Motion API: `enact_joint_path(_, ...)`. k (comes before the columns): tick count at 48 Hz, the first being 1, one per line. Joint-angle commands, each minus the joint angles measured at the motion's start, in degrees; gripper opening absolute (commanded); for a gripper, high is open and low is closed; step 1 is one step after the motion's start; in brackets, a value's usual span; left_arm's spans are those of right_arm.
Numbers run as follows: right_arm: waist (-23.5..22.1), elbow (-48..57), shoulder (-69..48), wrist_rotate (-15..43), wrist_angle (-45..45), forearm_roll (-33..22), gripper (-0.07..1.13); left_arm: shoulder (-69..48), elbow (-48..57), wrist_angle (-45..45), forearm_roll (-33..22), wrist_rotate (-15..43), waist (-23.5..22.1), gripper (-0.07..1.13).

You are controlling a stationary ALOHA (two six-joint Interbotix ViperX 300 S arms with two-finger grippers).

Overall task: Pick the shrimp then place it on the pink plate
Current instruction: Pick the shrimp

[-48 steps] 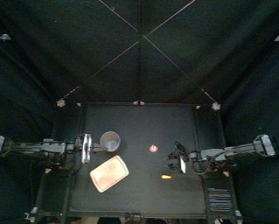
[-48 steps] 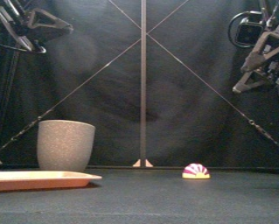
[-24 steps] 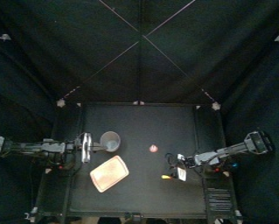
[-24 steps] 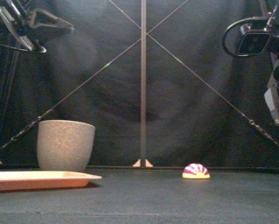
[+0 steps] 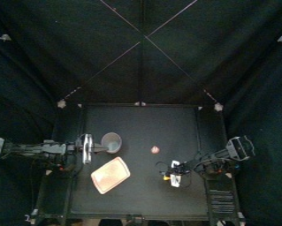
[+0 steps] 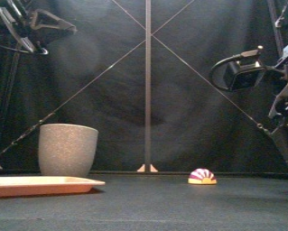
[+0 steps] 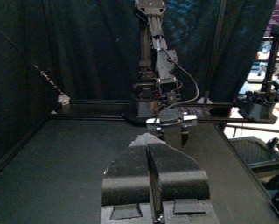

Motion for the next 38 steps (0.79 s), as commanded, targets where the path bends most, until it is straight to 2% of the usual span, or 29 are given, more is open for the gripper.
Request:
enact_joint_path(1, 0.35, -1.58, 0.53, 0.0, -0.62, 0.18, 0.86, 0.26, -0.88, -0.53, 0.0, 0.0, 0.18, 0.18)
enact_joint_path(16, 0.7, -1.58, 2.2, 0.09, -1.14, 0.35, 0.84, 0.26, -0.35, -0.53, 0.0, 0.0, 0.18, 0.18)
enact_joint_path(30, 0.7, -0.79, 2.2, 0.09, -1.14, 0.62, 0.6, 0.26, -0.26, -0.53, 0.0, -0.09, 0.09, 0.18)
enact_joint_path(38, 0.53, -1.67, 2.2, 0.0, -1.14, 0.44, 0.54, 0.26, -0.26, -0.53, 0.0, -0.09, 0.09, 0.18)
